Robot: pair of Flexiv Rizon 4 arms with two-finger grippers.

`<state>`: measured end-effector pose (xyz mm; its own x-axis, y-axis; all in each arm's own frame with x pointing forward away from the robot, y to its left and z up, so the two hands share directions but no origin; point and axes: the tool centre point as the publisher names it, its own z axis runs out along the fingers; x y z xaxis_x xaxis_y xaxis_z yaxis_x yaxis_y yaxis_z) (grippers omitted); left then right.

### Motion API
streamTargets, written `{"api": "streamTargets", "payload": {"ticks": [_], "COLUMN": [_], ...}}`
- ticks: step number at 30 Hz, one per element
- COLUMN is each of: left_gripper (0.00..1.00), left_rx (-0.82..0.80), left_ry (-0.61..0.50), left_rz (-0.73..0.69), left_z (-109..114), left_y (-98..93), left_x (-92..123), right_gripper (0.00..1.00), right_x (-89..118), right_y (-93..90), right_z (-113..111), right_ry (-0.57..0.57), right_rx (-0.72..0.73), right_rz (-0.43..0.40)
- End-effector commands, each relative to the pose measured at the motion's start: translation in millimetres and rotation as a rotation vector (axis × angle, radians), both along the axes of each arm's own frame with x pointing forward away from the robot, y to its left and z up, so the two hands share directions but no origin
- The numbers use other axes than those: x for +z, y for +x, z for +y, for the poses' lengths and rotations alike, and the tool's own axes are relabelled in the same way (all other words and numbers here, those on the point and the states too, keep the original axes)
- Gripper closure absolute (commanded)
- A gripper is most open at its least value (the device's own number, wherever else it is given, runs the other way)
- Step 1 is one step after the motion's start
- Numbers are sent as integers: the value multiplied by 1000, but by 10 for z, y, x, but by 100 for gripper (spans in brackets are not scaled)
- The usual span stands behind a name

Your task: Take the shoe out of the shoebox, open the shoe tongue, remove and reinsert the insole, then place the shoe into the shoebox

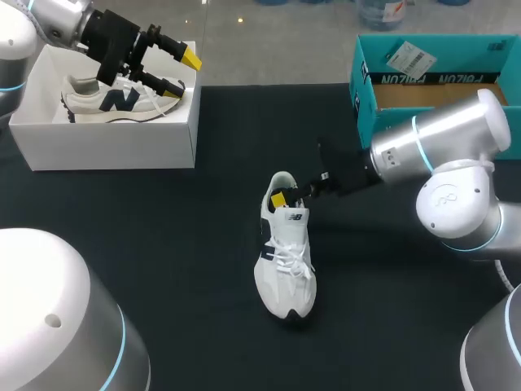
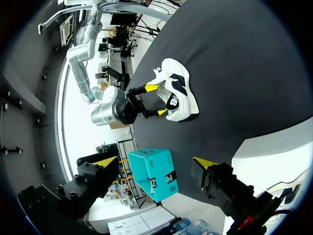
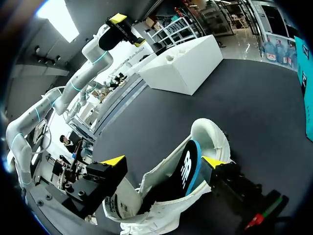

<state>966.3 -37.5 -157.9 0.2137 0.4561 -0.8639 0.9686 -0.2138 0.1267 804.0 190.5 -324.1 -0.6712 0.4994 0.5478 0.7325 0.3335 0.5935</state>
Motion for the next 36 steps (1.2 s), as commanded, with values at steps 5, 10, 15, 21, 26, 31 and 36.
{"api": "streamTargets", "payload": {"ticks": [5,10,15,21,26,31,36], "left_gripper": [0,0,0,0,0,0,0], "left_rx": [-3,-3,-3,-3,-3,-3,-3], "left_ry": [3,3,3,3,3,3,3], "left_rz": [0,0,0,0,0,0,0], "left_z": [2,2,2,2,2,2,2], "left_y": [8,8,8,8,8,8,8], "left_x": [2,2,2,2,2,2,2], "right_gripper": [0,0,0,51,100,100,100], "right_x": [46,177,297,398,464,524,535], "right_y": [22,63,166,338,406,433,432], "right_z": [20,-16,-109,-116,-115,-105,-106], "right_ry": [-15,-35,1,6,-71,-156,-162], "right_rx": [-1,-51,-127,-218,-343,-437,-442], "right_rz": [-4,30,113,187,256,277,261]}}
